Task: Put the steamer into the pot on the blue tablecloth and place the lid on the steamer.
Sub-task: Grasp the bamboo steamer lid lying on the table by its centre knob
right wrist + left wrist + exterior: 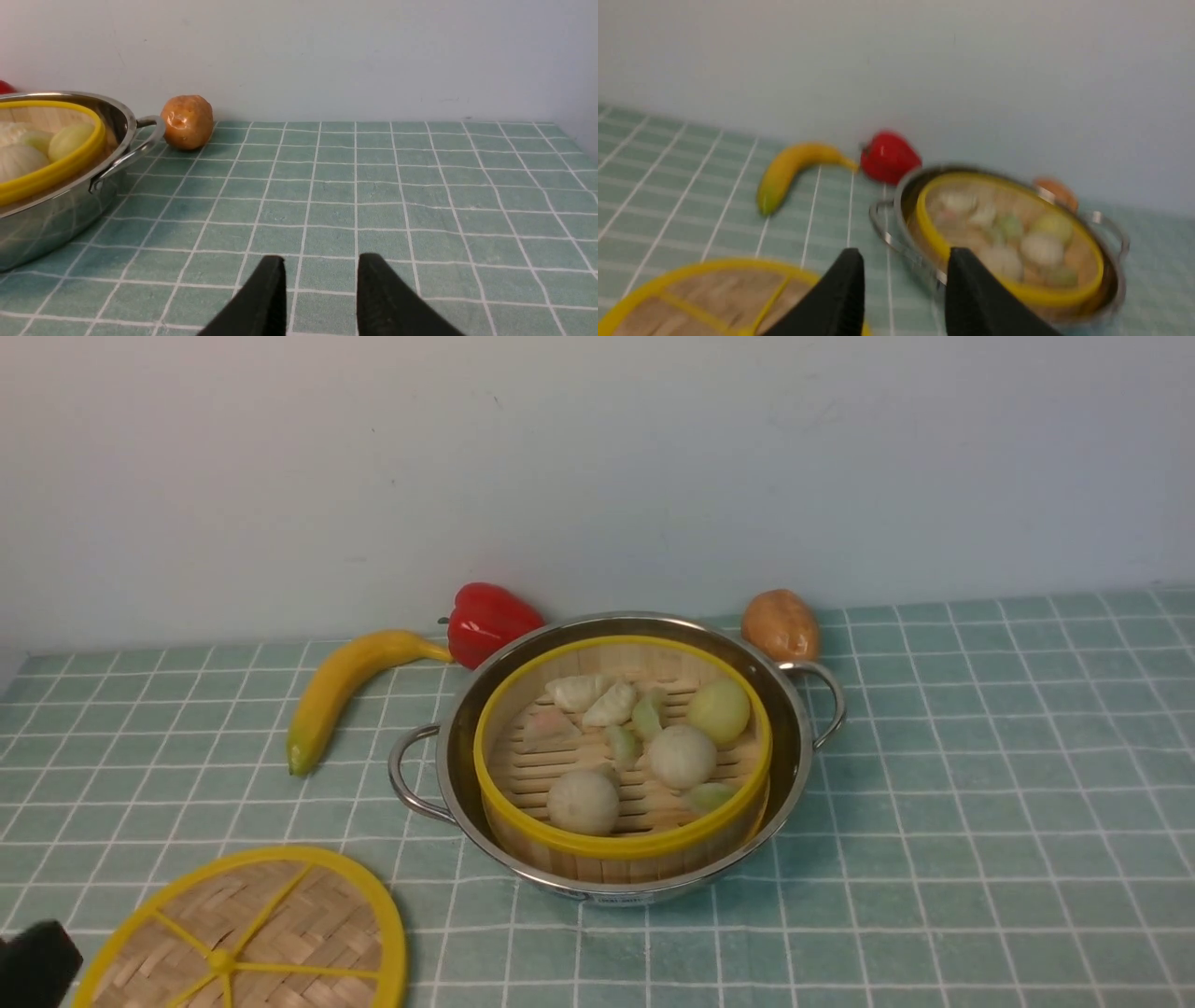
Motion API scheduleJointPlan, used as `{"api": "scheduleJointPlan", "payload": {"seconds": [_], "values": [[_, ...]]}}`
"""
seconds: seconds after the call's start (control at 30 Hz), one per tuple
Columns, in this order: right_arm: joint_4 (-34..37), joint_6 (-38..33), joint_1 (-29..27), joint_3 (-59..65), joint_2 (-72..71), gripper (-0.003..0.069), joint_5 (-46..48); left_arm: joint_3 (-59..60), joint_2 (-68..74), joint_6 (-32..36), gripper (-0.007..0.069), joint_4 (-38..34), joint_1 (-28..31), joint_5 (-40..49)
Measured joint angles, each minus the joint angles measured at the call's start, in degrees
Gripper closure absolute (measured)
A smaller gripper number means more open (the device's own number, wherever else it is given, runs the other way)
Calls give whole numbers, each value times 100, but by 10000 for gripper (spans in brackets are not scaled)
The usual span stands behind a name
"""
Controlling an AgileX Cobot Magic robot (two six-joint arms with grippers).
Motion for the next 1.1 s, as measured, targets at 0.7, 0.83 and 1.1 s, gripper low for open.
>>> {"api": "scheduleJointPlan", "payload": {"seconds": [0.7, 0.83, 1.1], "values": [[0, -24, 0, 0, 0, 419, 0, -1641, 5727, 1089, 382, 1761, 0, 820], [0, -24, 0, 0, 0, 419, 0, -1950, 6405, 1089, 382, 1632, 0, 783], [5, -24, 0, 0, 0, 419, 0, -2192, 7451, 1101, 382, 1616, 0, 617]]}}
